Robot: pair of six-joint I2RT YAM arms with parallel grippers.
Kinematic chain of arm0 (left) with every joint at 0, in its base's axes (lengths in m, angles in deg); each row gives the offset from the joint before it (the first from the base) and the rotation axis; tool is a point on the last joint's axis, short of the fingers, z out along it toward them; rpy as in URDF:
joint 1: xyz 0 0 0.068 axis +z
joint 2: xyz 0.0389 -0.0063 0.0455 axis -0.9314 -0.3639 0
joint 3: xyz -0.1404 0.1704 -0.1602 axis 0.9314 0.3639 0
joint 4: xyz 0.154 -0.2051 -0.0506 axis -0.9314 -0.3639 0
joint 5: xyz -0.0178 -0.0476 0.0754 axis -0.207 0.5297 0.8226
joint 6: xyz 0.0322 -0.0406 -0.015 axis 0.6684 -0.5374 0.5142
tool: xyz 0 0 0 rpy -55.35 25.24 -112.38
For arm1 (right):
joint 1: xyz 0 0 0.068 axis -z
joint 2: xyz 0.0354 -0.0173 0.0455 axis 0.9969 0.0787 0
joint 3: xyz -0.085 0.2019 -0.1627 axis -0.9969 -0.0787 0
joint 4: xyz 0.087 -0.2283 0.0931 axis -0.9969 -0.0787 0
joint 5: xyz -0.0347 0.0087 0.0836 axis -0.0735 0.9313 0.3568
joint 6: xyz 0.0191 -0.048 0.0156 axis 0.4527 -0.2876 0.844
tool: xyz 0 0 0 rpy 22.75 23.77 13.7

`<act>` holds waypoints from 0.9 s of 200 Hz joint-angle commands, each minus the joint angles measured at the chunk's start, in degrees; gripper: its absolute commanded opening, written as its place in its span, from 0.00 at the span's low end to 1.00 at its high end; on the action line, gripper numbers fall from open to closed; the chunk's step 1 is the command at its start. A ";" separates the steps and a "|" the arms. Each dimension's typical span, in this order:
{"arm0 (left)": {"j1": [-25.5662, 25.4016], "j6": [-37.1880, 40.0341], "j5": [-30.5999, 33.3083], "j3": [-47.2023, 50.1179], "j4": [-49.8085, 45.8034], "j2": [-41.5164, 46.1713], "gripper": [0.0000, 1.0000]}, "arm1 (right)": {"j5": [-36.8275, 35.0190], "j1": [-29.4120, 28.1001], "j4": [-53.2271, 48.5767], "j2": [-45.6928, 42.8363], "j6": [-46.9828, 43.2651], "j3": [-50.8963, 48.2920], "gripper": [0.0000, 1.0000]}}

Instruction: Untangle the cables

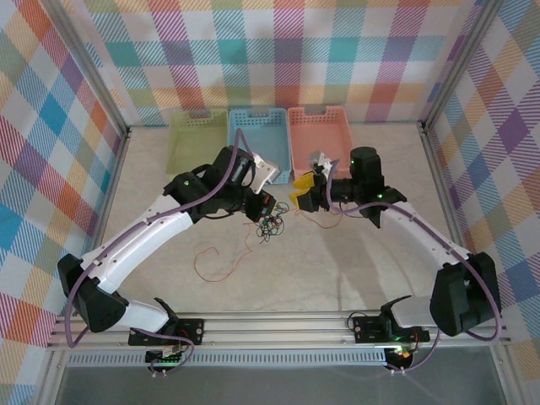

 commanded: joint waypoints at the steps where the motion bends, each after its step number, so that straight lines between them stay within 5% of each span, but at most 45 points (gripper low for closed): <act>1: -0.61 1.43 -1.05 1.04 1.00 1.87 0.00 | 5.00 -0.57 -1.72 1.37 -1.70 1.38 0.51; 108: -0.59 1.45 -1.49 0.99 0.90 1.78 0.00 | 5.20 -4.02 -3.57 6.80 -3.28 2.76 0.44; 180: -0.59 1.43 -1.40 1.53 1.03 1.57 0.00 | 5.14 -4.65 -0.87 6.34 -1.88 2.24 0.14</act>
